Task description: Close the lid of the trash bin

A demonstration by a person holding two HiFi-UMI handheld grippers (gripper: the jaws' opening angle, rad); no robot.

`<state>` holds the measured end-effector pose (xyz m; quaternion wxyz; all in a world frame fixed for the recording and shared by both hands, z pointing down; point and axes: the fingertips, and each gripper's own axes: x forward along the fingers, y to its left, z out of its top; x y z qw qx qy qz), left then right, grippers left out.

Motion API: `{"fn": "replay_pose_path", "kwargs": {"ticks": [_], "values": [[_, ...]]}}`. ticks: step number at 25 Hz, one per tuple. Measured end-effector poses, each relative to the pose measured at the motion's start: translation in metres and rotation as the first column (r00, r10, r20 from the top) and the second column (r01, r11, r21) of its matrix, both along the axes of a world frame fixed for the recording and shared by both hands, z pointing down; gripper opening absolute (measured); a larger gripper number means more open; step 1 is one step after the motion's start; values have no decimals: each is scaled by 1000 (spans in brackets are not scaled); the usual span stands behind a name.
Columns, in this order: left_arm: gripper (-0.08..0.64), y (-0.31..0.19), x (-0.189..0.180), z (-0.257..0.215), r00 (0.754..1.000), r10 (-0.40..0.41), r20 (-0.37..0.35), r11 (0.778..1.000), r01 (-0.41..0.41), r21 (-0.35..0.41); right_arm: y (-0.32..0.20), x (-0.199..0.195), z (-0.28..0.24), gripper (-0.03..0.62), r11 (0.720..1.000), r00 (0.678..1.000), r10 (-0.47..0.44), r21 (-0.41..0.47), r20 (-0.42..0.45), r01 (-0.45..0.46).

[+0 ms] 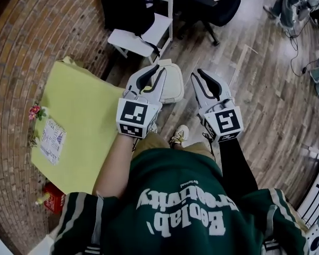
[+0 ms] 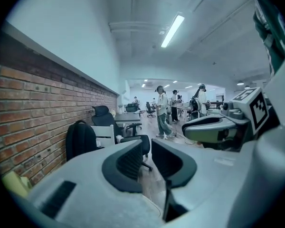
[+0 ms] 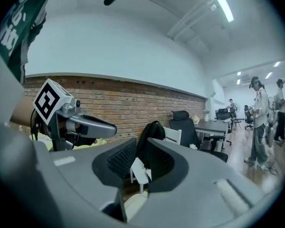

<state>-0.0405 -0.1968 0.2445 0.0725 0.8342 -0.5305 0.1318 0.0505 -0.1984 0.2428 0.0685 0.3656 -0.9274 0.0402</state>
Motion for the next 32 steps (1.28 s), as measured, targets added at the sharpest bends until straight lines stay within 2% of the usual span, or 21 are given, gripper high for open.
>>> {"fn": "replay_pose_path", "kwargs": {"ticks": [5,10,17,20,32], "values": [[44,4,-4,-17,1000,-29,-4,999,29,30,0,-1,-17,14,998,1000,-26,50,-6,26],[8,5,-7,-33,999,-45,2,997,45,65,1,-5,-31,14,996,999,-50,78,-1,50],[8,4,-11,-52,997,-73,-2,990,73,117,4,-8,-40,12,990,996,-85,109,-21,87],[8,7,-10,-61,998,-68,0,987,67,143,5,-6,-43,12,988,995,-86,122,-45,91],[8,8,-6,-73,999,-48,-5,983,48,178,2,-5,-53,12,987,997,-72,143,-31,75]]}}
